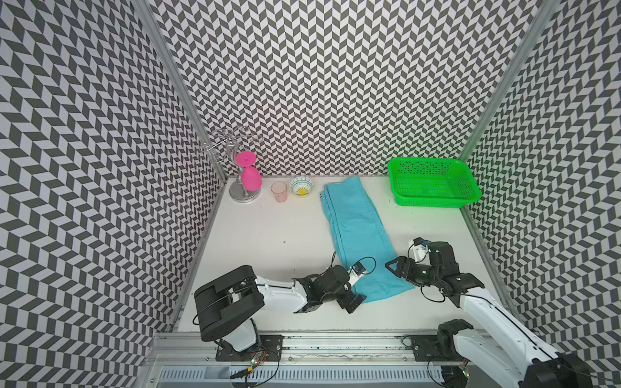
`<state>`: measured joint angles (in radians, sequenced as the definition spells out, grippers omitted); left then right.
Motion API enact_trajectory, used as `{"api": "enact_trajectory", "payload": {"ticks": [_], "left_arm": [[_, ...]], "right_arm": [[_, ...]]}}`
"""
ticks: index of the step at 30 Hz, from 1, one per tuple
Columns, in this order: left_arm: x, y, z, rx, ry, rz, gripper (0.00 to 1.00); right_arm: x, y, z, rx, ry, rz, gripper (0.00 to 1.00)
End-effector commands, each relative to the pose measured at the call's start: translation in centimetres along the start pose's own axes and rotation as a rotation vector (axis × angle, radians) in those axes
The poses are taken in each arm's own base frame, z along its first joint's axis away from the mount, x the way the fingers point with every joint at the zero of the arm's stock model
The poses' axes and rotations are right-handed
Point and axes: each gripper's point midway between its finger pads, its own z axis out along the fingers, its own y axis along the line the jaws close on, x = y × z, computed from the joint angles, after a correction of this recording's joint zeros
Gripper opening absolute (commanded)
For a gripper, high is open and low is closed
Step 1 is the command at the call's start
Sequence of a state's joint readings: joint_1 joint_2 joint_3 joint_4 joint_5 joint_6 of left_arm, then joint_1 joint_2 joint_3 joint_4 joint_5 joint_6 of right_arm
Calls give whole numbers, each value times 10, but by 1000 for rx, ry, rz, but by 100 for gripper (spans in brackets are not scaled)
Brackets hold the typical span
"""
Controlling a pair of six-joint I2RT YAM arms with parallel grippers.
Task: Roll up the long pants
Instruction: Adjust the long pant at the center of the board, then roll the long pant at the center of the board.
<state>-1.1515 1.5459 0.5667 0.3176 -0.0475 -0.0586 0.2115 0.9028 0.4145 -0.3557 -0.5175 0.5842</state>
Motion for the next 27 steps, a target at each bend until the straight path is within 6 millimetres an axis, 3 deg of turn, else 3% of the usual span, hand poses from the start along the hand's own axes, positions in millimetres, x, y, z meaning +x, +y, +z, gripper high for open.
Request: {"api": "enact_trajectory", "payload": {"ticks": [1,5,8,18,25,27], "left_arm": [[-16,-7,-15,-99,-90,183,100],[-14,-33,-21,-100,-135,332,100],[-8,-39,-16,-111,-124,400,98],[7,-27,4,-246,-51,567,91],[18,-10,13,-367,19,627,75],[19,-7,13,-386,26,633,64]], "right_arm": [[-11,11,-3,-37,-39,-41,73],[-14,10,-3,-29,-49,-43,73],[-16,10,-3,-24,-56,-41,73],[-24,-6,-6,16,-121,27,73],[-26,-7,-6,12,-119,28,73],[-26,-7,-6,9,-116,27,73]]}}
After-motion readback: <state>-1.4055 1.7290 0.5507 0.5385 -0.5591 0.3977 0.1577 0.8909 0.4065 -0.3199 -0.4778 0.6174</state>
